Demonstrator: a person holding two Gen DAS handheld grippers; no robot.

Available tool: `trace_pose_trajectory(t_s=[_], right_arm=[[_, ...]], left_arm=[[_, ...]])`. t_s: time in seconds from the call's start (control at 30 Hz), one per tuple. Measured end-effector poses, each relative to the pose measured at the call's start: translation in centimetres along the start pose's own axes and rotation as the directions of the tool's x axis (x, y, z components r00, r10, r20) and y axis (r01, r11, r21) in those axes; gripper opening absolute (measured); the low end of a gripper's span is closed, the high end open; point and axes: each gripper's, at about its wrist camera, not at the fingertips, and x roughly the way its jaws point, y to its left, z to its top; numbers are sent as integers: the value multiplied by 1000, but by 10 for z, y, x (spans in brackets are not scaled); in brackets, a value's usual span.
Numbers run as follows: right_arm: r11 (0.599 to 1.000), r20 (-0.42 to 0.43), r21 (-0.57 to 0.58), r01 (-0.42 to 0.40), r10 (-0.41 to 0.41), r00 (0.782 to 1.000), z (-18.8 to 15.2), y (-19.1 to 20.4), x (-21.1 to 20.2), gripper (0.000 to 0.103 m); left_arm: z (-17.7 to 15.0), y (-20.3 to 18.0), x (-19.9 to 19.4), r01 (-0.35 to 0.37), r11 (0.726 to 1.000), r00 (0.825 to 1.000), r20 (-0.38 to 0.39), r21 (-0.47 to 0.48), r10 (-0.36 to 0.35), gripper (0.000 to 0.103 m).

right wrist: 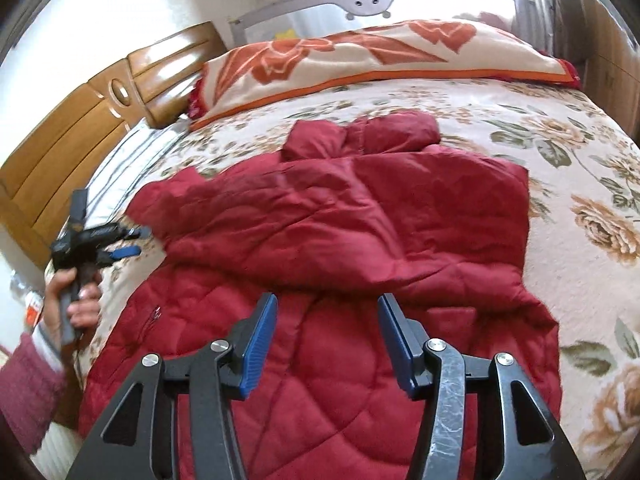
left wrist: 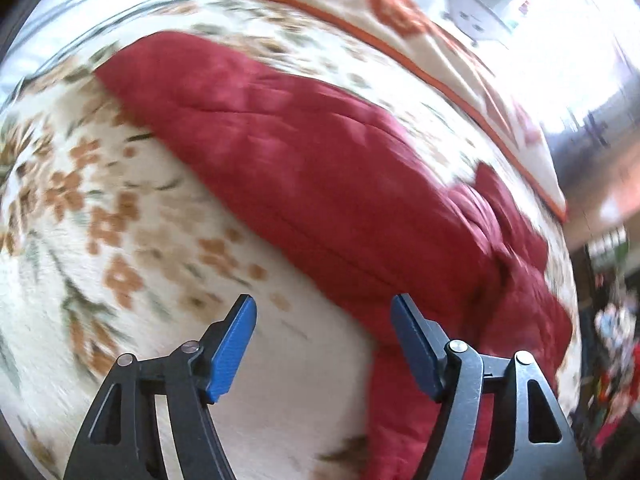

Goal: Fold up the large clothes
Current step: 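Move the left tool to the other sleeve and grasp its cuff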

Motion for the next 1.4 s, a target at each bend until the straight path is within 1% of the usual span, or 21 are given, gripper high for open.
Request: trace_pose_trajectory(t_s=[0.13,0.2,0.33,0.47,0.57,0.67,0.73,0.77,0.8,0.83,0.87,0.9,1.03,1.1,1.13,1.23,1.33,1.4], right_arm=[[999,-18,-34,-7,6,1000,-12,11,-3,54],[999,-22,-33,-20,20,1000,-15,14,-5,54],[997,-33,-38,-61,60,998,-20,20,-6,55],[995,-49,-29,-99,97,994,-23,24,-6,55],[994,-56,-29,-109,107,993,-25,26,-4,55],[992,-75,-14,-122,120,990,-27,26,1,55],[992,-80,-13,-123,122,989,-28,28,1,55],[992,-79,-16,-124,123,989,-28,29,0,55],[992,-76,-19,-126,124,989,-29,30,-1,55],[992,-73,-21,-128,127,989,-29,30,-2,55],[991,-70,-22,-132,130,989,-30,30,-3,55],[991,-70,-21,-134,132,989,-30,30,-4,55],[991,-69,-14,-133,132,989,-29,29,-3,55],[990,-60,-8,-137,137,989,-28,28,-5,55],[990,-57,-6,-140,140,989,-28,28,-5,55],[989,-48,-1,-149,148,988,-28,28,-7,55],[988,-36,6,-151,151,988,-27,27,-11,55],[987,-27,17,-160,160,987,-27,26,-15,55]], left_arm=[[16,27,0,-2,995,1000,29,-96,5,74],[26,44,1,-4,987,999,46,-160,12,75],[43,74,9,-23,961,997,70,-275,44,75],[61,90,17,-22,944,995,81,-328,51,76],[73,95,22,-3,938,993,109,-346,44,81],[86,109,29,3,922,988,141,-387,56,81],[94,115,34,-1,909,984,160,-416,74,78],[99,114,39,-11,907,983,163,-420,88,64],[101,111,42,-18,910,983,160,-414,92,31],[102,110,46,-9,914,986,148,-407,76,22],[104,109,47,1,916,987,146,-402,63,17],[104,106,45,0,920,985,157,-392,67,12],[103,82,21,19,952,978,204,-305,46,7],[98,64,7,43,966,975,221,-255,15,7],[94,52,-2,61,973,973,232,-222,-8,7],[80,13,-27,78,991,966,252,-104,-50,7],[61,-28,-48,111,994,957,270,9,-109,7],[48,-52,-59,150,986,948,274,70,-164,6]])
